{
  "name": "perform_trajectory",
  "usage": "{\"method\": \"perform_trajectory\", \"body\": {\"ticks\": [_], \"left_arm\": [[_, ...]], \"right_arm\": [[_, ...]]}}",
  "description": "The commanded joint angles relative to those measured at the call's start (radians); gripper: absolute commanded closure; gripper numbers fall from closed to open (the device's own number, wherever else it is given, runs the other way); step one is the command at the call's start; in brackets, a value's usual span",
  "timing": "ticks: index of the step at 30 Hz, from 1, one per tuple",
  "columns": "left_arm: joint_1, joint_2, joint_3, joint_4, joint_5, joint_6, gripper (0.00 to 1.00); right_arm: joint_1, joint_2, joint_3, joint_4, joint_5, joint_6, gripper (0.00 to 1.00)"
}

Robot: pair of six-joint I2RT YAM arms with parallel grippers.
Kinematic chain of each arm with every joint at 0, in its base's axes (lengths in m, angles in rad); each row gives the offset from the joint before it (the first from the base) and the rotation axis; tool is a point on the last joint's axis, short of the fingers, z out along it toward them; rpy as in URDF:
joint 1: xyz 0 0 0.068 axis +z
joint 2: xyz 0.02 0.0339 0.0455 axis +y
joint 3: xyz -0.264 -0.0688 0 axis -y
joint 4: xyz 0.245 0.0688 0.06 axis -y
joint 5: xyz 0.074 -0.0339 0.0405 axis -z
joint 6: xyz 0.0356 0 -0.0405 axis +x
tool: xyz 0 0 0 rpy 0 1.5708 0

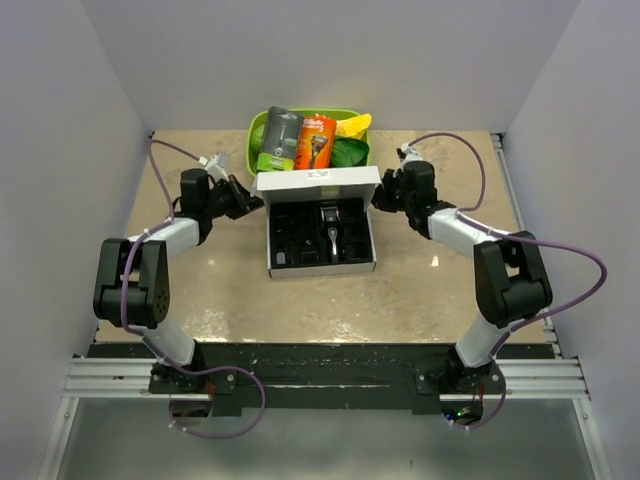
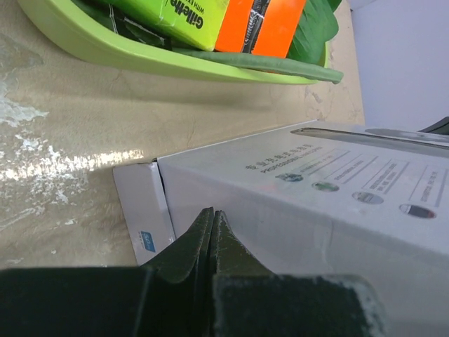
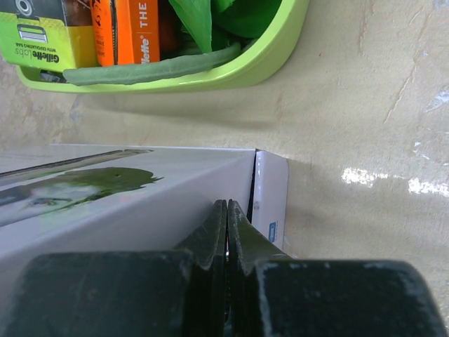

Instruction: Sort the hair-cutting tools

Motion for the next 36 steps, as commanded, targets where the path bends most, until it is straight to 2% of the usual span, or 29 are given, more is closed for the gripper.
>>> {"method": "perform_trajectory", "body": {"ticks": [1,14,36], "left_arm": [[-0.019,-0.053,-0.033,0.04,0.007,0.012,1.0],[-0.023,-0.096,-0.113,0.054,-0.002,0.018,1.0],[-0.022,-0.177,-0.156,-0.062,-0.091,0.086,1.0]], "right_arm": [[0.036,-0.057,-0.026,0.059,-0.027,0.0,1.0],[0.04,-0.126,-0.097,0.033,0.016,-0.041,1.0],[0.04,-0.181,-0.132,-0.013,0.103,-0.099,1.0]]}}
